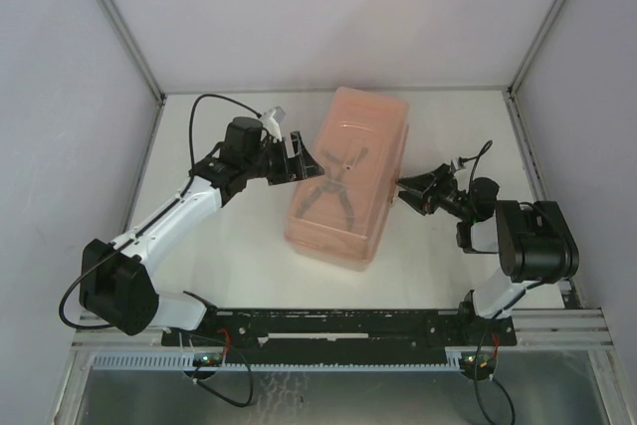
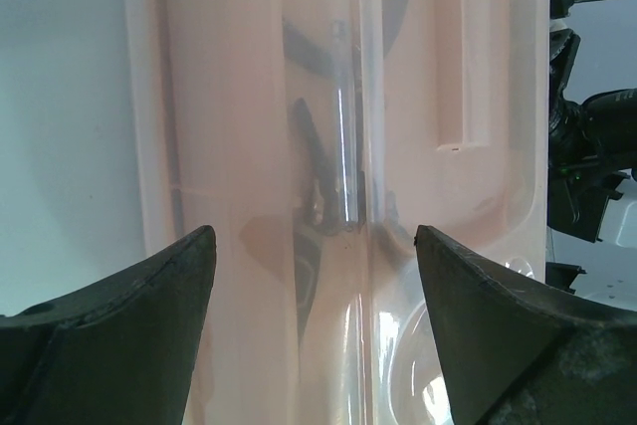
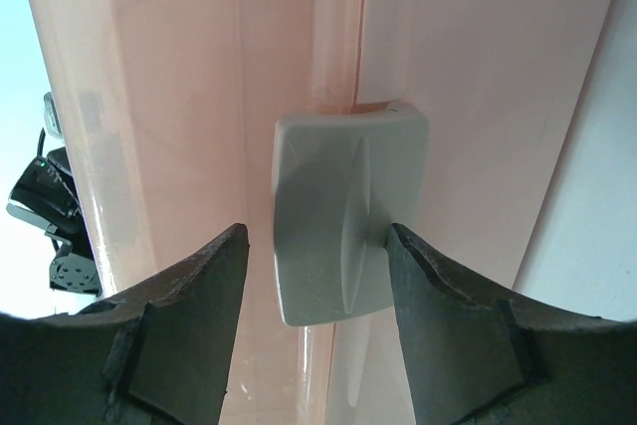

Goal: Pack the tool kit
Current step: Close the toolbox at the center of the board.

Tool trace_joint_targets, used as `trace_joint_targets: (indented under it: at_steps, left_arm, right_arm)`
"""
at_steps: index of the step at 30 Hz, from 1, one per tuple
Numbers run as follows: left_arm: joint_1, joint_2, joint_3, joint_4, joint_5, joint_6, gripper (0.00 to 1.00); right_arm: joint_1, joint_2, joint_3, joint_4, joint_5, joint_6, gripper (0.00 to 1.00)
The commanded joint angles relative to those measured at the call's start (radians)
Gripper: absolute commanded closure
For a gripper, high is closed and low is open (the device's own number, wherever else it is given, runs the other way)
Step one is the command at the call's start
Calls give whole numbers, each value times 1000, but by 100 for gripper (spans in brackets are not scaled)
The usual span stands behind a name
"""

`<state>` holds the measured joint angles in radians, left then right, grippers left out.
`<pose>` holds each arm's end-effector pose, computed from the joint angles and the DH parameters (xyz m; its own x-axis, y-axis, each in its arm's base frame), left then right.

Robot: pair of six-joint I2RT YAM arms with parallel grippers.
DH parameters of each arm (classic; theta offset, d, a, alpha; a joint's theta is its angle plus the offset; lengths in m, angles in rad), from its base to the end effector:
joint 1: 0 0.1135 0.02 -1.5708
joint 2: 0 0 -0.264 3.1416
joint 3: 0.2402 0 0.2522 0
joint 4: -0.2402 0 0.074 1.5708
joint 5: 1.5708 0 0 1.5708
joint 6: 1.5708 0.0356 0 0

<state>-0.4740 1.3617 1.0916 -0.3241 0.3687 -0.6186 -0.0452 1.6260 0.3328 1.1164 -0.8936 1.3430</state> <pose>0.2665 -0.1511 0.3042 -0.8068 -0.1940 -0.5580 0.2745 0.7133 -0.6449 0.2552 0.0162 0.1410 -0.7587 0.6454 -0.0888 0.0045 0.1414 0.9899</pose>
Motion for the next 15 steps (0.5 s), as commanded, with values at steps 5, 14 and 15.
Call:
trace_joint_targets:
  at_steps: [5, 14, 15]
  left_arm:
    - [-4, -13, -6, 3, -5, 1, 17]
    - [-4, -6, 2, -4, -1, 8, 18]
    - [-4, -6, 3, -5, -1, 8, 18]
  right_arm:
    - [41, 53, 62, 121, -12, 18, 42]
    - [45, 109, 77, 169, -15, 24, 40]
    - [45, 115, 79, 174, -17, 25, 40]
